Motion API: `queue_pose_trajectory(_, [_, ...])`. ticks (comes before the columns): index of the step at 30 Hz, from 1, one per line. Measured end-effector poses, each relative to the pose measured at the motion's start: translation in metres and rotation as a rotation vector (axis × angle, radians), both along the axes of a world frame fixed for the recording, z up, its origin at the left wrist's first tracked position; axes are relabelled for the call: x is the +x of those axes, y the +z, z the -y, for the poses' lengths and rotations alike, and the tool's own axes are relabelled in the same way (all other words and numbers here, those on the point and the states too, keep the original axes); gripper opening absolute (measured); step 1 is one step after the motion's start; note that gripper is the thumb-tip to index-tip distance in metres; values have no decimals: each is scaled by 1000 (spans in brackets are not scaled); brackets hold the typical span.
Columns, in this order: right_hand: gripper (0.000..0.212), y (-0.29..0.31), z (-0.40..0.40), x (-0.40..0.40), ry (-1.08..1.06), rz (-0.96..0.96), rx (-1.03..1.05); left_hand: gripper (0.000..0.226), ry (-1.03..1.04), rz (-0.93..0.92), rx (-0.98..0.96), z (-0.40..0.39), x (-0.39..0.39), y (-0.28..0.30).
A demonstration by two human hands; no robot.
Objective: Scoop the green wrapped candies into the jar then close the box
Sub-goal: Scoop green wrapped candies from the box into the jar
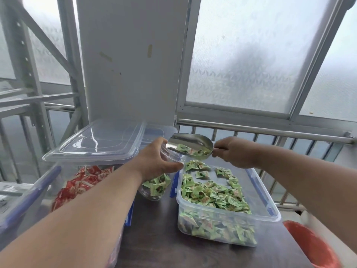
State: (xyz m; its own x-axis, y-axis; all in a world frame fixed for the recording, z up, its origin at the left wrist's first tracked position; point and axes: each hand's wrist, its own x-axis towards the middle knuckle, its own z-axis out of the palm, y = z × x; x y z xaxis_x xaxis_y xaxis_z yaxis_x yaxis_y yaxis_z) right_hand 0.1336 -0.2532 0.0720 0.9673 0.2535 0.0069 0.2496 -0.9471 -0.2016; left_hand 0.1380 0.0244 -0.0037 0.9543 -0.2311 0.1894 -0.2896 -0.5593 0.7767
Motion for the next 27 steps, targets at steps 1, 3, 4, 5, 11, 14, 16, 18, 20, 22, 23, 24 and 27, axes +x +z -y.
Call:
queue_pose_trajectory(1, [29,4,-3,4,24,44,-91,95,1,2,0,0,0,0])
queue_pose_trajectory(3, [26,10,-6,15,45,184,-317,81,-4,-6,-7,0,-2,1])
queue_pose_trajectory(4, [25,13,-7,20,53,275,-416,75,-6,-11,-16,0,-3,2])
queue_pose_trajectory(5, [26,18,-8,24,71,368,-475,72,-8,-14,-28,0,-3,2])
queue_pose_trajectory(11, [43,42,-16,39,255,735,-575,69,-11,-17,-109,0,1,-1])
queue_pose_trajectory(14, [39,39,-15,41,291,761,-559,69,-15,-13,-96,-1,3,-2])
queue_pose_trajectory(16, [35,36,-14,39,294,754,-547,72,-14,-16,-74,-2,4,-2])
queue_pose_trajectory(18, [30,34,-11,37,298,759,-538,77,-11,-15,-63,-2,4,-3])
queue_pose_trajectory(20, [27,32,-7,36,258,768,-521,79,-4,-12,-67,-1,3,-3])
queue_pose_trajectory(22, [21,30,1,38,144,735,-508,81,10,4,-55,-1,3,-3])
queue_pose_trajectory(23, [18,30,5,38,53,676,-497,84,16,11,-45,0,3,-3])
queue_pose_trajectory(24, [18,30,9,36,-50,586,-489,87,18,13,-38,0,2,-3])
queue_pose_trajectory(27, [22,24,17,26,-293,315,-577,88,6,2,-26,0,0,-2])
